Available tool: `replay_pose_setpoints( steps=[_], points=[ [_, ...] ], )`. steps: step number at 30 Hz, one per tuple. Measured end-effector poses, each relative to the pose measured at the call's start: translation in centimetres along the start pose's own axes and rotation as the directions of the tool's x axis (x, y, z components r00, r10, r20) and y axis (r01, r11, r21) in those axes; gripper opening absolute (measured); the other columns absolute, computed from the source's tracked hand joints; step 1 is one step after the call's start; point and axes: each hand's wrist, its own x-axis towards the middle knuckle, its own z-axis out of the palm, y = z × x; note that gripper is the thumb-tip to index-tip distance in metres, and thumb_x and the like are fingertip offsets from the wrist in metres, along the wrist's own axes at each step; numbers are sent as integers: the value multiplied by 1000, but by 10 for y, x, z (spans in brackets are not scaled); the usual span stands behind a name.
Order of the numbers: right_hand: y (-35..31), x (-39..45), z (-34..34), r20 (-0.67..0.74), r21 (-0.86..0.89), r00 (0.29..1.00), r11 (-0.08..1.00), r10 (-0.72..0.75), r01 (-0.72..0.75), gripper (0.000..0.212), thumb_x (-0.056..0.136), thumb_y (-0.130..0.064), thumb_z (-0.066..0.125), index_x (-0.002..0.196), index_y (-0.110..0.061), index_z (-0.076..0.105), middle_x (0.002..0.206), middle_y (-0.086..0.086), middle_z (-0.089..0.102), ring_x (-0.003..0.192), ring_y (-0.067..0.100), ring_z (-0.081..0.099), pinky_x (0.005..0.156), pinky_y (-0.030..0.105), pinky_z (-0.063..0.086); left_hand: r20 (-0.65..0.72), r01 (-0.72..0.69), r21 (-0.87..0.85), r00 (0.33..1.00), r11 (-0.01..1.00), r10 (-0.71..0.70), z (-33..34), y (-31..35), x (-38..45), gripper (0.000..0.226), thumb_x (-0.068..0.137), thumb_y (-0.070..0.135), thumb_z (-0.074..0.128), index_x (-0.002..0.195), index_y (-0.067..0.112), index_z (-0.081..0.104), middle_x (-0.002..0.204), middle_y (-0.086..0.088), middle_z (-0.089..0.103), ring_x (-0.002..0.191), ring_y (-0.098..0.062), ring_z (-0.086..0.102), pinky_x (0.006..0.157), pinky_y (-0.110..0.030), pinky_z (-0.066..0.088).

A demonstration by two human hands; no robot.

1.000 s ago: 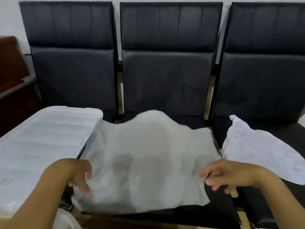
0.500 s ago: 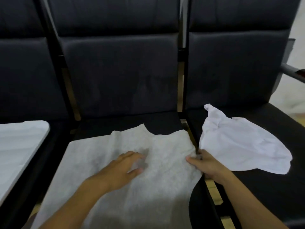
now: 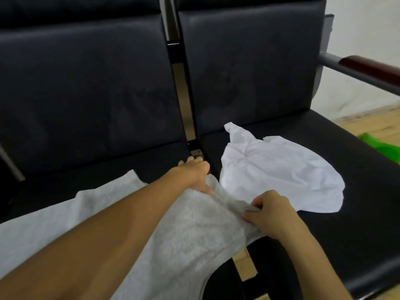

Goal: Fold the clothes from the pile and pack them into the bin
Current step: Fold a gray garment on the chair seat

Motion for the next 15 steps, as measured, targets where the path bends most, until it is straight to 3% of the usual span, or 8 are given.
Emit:
replay_pose_setpoints(
  steps=[4, 5, 7, 10, 13, 15],
  points=[
    [8, 2, -12, 35, -56, 999, 998, 11, -9, 28, 88, -26, 71, 96, 1, 71, 92, 13, 71, 79, 25, 68, 66, 33, 54, 40, 79, 92, 996, 993, -83, 0, 22, 15, 28, 92, 41, 57, 96, 14, 47, 132, -9, 41, 126, -33, 31, 107, -44, 27],
    [9, 2, -14, 22, -40, 1000, 999, 2, -1, 29, 88, -26, 71, 100, 0, 71, 95, 13, 70, 83, 26, 68, 71, 35, 56, 42, 90, 45, 995, 995, -92, 0, 21, 17, 24, 93, 37, 55, 96, 14, 47, 133, -11, 42, 128, -35, 30, 109, -45, 26],
    [10, 1, -19, 4, 1, 1000, 1000, -25, 25, 27, 87, -25, 72, 100, -2, 71, 94, 11, 69, 82, 25, 68, 74, 37, 56, 34, 93, -217, 996, 972, -88, -3, 14, 21, 21, 91, 34, 58, 99, 17, 51, 124, -10, 49, 129, -37, 38, 106, -45, 35],
    [-1, -4, -27, 39, 121, 989, 984, -140, 134, 15, 85, -27, 74, 85, -13, 68, 79, 0, 66, 68, 13, 63, 58, 25, 51, -90, -34, -689, 995, 724, -39, -23, -10, 5, 25, 85, 15, 73, 99, 18, 53, 91, -3, 59, 89, -16, 60, 80, -28, 52],
    [-28, -28, -30, 99, 371, 919, 872, -380, 321, 29, 86, -23, 74, 65, -11, 59, 55, -8, 57, 51, 4, 53, 50, 18, 42, -164, -126, -890, 985, 437, -52, -47, -48, -44, 38, 84, -9, 66, 113, 14, 56, 98, -10, 68, 97, -21, 66, 92, -34, 53],
    [-55, -51, -21, 143, 508, 825, 756, -547, 413, 18, 88, -19, 73, 72, -13, 67, 65, -2, 68, 58, 6, 61, 54, 20, 48, -182, -156, -918, 983, 365, -39, -55, -93, -82, 39, 82, -14, 60, 110, 13, 62, 92, -11, 68, 94, -25, 65, 93, -40, 49]
  ],
)
